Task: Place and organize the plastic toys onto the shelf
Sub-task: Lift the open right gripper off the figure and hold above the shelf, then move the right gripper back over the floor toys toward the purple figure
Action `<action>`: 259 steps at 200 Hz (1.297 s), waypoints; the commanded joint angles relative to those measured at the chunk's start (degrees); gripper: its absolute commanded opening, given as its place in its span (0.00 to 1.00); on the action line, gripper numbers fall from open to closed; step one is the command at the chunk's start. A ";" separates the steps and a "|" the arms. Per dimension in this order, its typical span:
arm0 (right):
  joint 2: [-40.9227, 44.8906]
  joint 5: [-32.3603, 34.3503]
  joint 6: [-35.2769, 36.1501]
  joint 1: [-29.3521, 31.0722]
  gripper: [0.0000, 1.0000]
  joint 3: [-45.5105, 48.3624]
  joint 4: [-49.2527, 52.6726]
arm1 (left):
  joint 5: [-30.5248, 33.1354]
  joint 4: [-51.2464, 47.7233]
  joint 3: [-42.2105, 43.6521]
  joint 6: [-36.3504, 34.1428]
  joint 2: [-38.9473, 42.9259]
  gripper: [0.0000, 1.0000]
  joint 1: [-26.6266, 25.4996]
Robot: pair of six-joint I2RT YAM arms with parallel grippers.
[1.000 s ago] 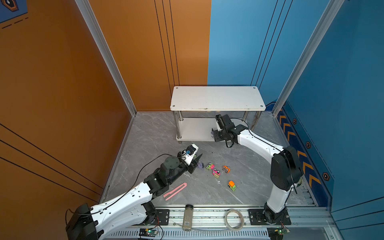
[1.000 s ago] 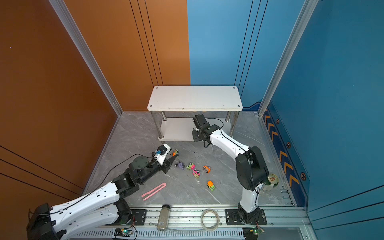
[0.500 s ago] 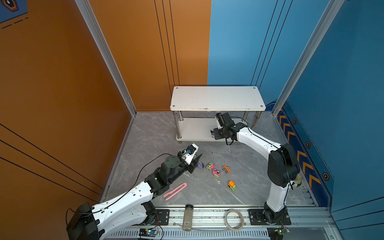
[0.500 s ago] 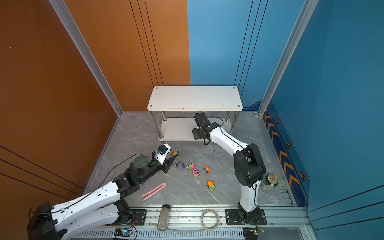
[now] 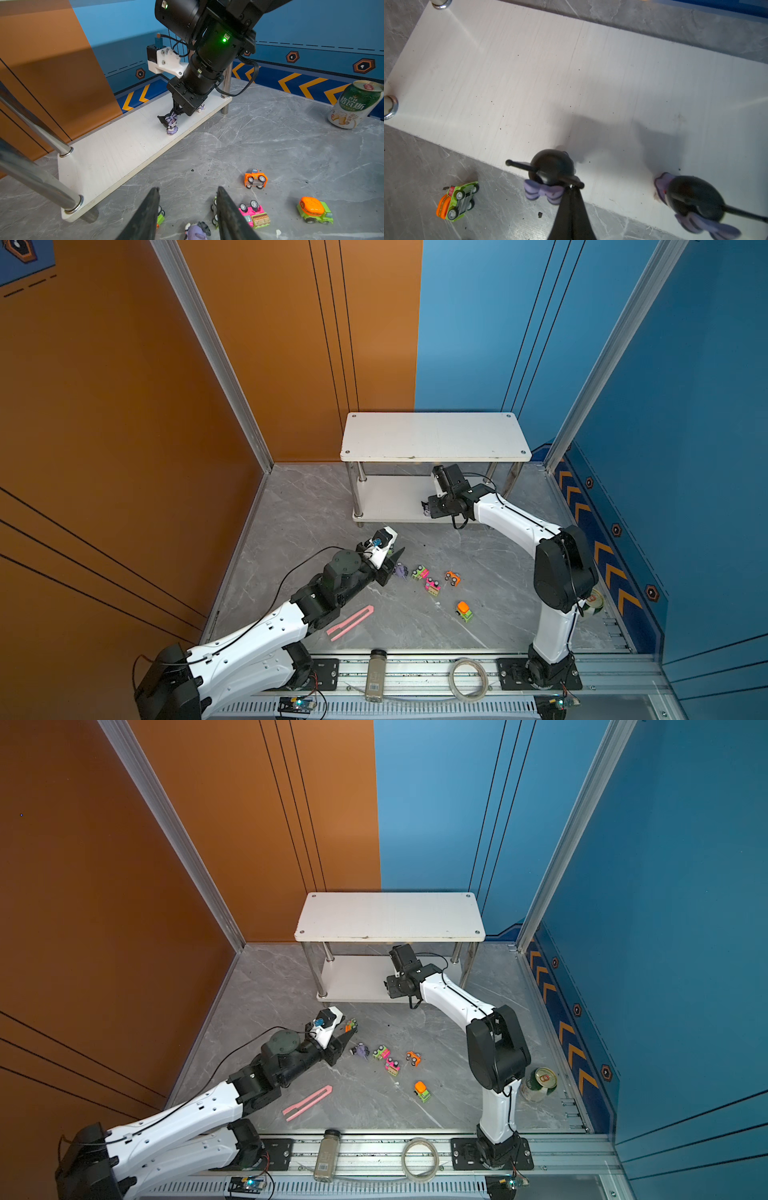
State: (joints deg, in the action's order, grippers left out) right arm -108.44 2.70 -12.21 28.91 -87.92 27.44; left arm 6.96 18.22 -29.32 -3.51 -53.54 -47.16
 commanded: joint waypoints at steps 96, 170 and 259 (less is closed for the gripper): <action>16.94 1.95 -3.12 3.42 0.00 17.56 -1.73 | 11.61 -3.26 0.03 8.40 6.02 0.98 2.04; 20.31 5.53 -5.12 15.17 0.00 28.24 -4.49 | 7.70 -6.18 2.97 16.14 -1.76 0.28 2.28; 9.23 -10.99 -9.06 19.41 0.00 23.38 -8.73 | 6.67 -4.92 4.01 24.21 -8.17 0.11 7.95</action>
State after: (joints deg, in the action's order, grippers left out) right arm -97.17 -3.95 -19.38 46.41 -62.02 19.62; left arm 14.33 13.04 -26.24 17.41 -61.63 -42.33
